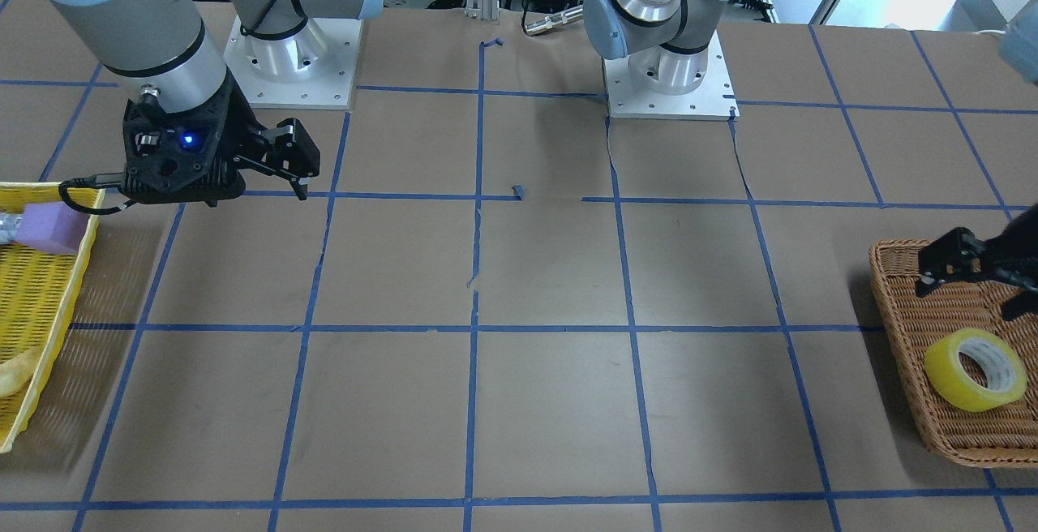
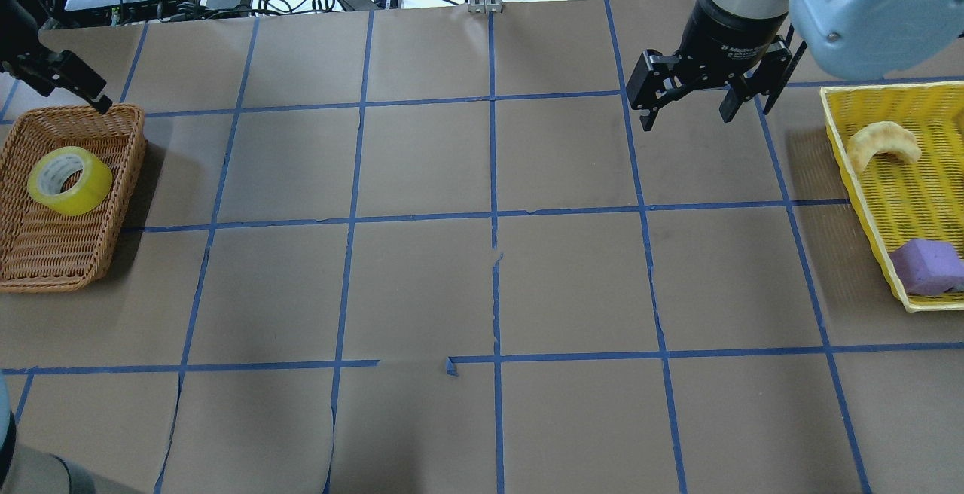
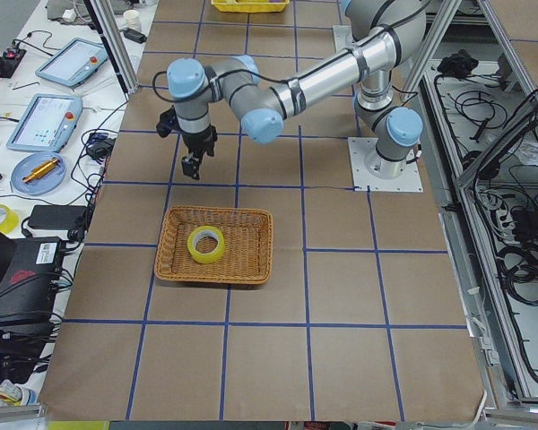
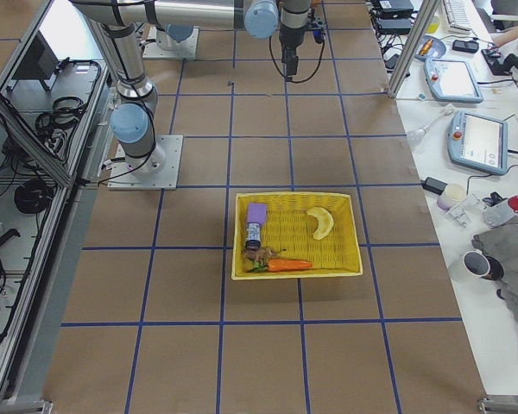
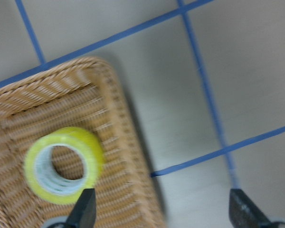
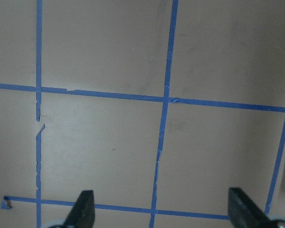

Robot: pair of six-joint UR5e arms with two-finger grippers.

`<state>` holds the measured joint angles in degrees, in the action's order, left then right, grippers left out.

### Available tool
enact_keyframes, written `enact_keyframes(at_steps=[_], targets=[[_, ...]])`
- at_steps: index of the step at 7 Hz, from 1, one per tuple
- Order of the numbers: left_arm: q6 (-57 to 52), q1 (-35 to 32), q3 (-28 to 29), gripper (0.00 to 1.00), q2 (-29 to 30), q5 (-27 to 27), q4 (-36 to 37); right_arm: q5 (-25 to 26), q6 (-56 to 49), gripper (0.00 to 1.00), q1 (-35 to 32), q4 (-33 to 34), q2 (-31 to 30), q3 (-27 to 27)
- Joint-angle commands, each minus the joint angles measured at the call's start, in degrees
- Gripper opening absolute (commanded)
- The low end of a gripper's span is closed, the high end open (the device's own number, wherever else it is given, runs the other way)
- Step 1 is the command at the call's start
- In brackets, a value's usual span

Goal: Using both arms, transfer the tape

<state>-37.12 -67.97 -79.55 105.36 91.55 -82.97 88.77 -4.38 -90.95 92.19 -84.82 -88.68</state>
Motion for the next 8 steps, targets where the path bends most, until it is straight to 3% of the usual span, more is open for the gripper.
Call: enact_keyframes(at_steps=[1,3,8], targets=[[29.7,-16.4,-0.8,1.0,-6.5,0.2,-5.1,0.0,0.1,1.0,0.2,0.4,0.0,0.0],[43.8,-26.4,-1.1,1.0,-9.0,0.1,-5.3,0.0,0.1,1.0,0.2,0.0,0.0,0.0],[43.6,-27.9,-7.4,1.0,-13.1,0.1,-4.9,1.0,0.0,1.0,0.2,-0.1,0.1,-1.0]])
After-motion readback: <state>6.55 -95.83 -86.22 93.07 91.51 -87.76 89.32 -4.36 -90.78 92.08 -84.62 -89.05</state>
